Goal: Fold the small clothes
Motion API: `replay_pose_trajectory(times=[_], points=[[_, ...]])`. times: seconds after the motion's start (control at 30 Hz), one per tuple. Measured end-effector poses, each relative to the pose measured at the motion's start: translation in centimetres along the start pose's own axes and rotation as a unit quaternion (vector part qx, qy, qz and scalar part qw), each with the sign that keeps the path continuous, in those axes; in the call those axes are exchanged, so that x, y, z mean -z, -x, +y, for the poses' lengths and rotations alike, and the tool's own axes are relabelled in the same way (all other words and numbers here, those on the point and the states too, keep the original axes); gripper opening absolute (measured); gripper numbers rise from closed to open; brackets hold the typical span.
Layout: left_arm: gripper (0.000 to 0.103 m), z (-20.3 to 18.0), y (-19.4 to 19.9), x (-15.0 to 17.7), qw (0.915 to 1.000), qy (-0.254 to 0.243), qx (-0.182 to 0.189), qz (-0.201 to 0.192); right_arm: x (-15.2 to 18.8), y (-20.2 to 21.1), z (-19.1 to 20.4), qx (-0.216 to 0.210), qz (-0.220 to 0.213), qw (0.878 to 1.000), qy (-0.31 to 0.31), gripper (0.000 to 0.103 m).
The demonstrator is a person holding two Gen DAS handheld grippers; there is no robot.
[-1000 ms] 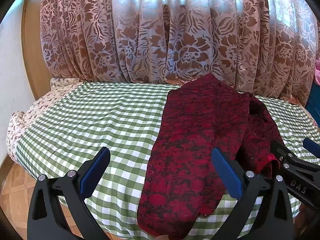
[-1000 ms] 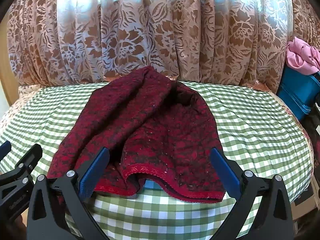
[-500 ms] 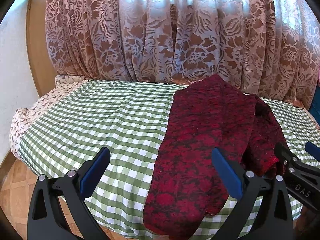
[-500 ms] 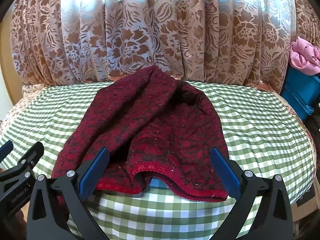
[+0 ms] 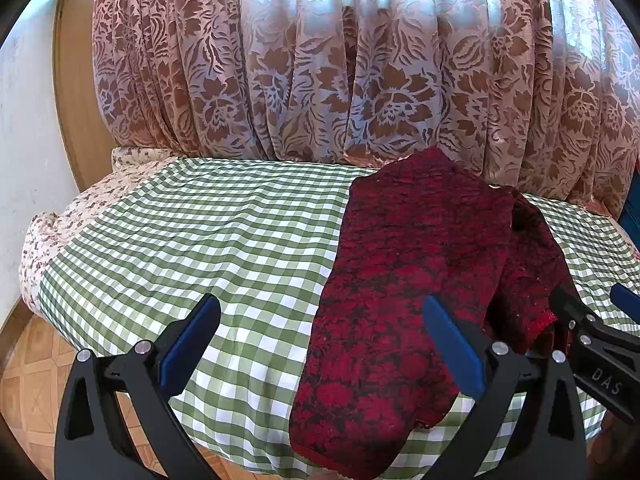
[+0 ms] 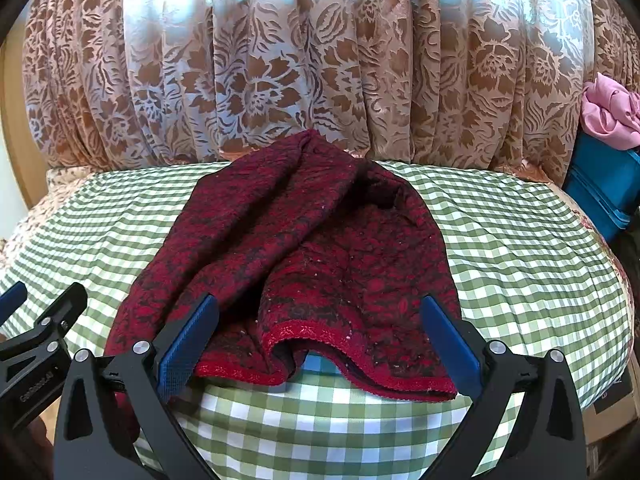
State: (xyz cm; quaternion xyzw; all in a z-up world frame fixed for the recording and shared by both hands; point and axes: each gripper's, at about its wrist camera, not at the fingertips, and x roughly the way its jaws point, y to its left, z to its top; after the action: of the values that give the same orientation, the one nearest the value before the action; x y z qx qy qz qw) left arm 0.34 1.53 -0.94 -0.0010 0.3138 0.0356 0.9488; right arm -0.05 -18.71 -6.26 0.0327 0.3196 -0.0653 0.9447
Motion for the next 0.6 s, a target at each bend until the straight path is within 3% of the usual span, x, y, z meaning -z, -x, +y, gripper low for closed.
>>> replay_pose_trajectory(times=[0.6], points=[[0.101,0.81,-0.43,0.13,0.9999,0.004,-0.013,0.008,0.08,0.13,0.42,-0.022,-0.003,1.0,0.006,0.1]])
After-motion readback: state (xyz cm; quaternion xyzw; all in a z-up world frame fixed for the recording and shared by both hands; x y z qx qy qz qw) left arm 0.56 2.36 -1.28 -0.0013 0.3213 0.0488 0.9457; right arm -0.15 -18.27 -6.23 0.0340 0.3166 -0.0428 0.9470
